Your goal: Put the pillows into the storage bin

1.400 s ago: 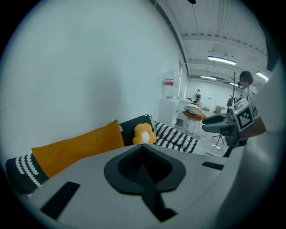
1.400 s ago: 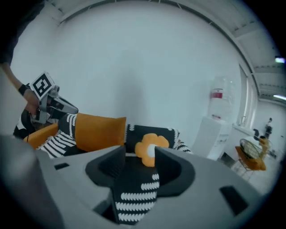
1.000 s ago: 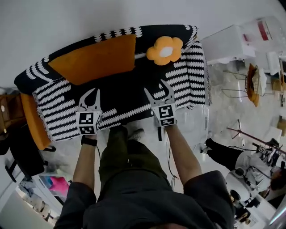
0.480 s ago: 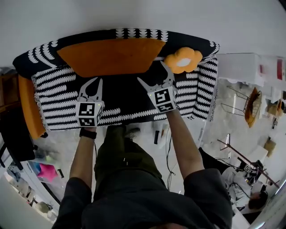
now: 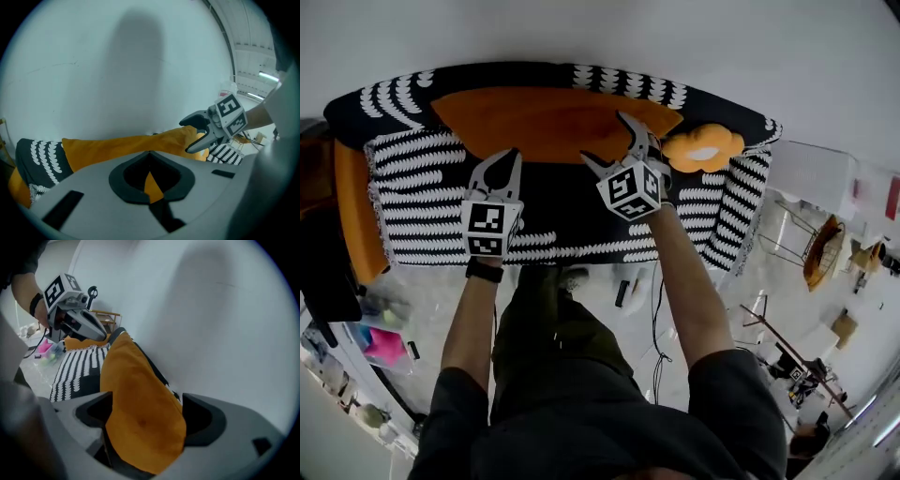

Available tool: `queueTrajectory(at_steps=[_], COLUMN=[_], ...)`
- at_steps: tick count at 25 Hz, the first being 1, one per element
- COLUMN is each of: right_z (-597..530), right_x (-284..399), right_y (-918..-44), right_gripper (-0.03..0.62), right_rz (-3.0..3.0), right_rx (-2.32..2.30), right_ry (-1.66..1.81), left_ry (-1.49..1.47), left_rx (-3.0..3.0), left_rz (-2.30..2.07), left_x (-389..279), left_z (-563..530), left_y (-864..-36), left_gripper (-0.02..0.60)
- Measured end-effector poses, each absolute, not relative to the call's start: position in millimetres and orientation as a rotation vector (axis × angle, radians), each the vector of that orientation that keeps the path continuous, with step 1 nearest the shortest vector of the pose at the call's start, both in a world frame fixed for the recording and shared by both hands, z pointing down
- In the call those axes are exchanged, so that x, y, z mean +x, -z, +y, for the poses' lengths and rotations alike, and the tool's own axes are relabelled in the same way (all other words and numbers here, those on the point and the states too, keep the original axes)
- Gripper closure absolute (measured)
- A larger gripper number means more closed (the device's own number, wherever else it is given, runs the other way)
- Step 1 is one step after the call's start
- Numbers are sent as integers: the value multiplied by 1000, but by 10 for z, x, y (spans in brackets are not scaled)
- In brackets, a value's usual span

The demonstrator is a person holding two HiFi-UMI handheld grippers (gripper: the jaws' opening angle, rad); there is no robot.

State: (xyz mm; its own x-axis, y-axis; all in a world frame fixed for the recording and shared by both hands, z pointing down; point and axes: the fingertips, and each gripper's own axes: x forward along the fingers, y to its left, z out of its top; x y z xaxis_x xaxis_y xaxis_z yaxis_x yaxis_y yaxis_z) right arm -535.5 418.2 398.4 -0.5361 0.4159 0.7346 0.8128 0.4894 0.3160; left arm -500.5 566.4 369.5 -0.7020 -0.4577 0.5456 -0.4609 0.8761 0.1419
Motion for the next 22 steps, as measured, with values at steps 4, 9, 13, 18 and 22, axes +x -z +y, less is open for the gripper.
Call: queueTrajectory(at_steps=[4,9,13,18,22], right_z=[4564,4845,4932,4929,4904], right_x=[-5611,-5717,-5725,-5677,-5536], right_y=[-4221,-4666,-4950,-4987,-4856], right_gripper=[141,132,154,341,433], right_rz=[-2011,-1712,-1578,-1601,-1662], right_rx=[-1125,-1246,-1275,-1268,-1271], right_ry=[1064,1229,1278,1341,1337], left_ry=[18,35,51,60,58], left_rx=[637,616,602,609,625], left_rz=[-2443,-2411,-2385,-2371,-2370], left_x=[-5103,-5135,-5136,-5138,-5116], left_z=[5803,5944,6043,6053,5985], left_y=[-3831,-3988,-4158,-4240,-4225], left_gripper=[577,578,578,578,577])
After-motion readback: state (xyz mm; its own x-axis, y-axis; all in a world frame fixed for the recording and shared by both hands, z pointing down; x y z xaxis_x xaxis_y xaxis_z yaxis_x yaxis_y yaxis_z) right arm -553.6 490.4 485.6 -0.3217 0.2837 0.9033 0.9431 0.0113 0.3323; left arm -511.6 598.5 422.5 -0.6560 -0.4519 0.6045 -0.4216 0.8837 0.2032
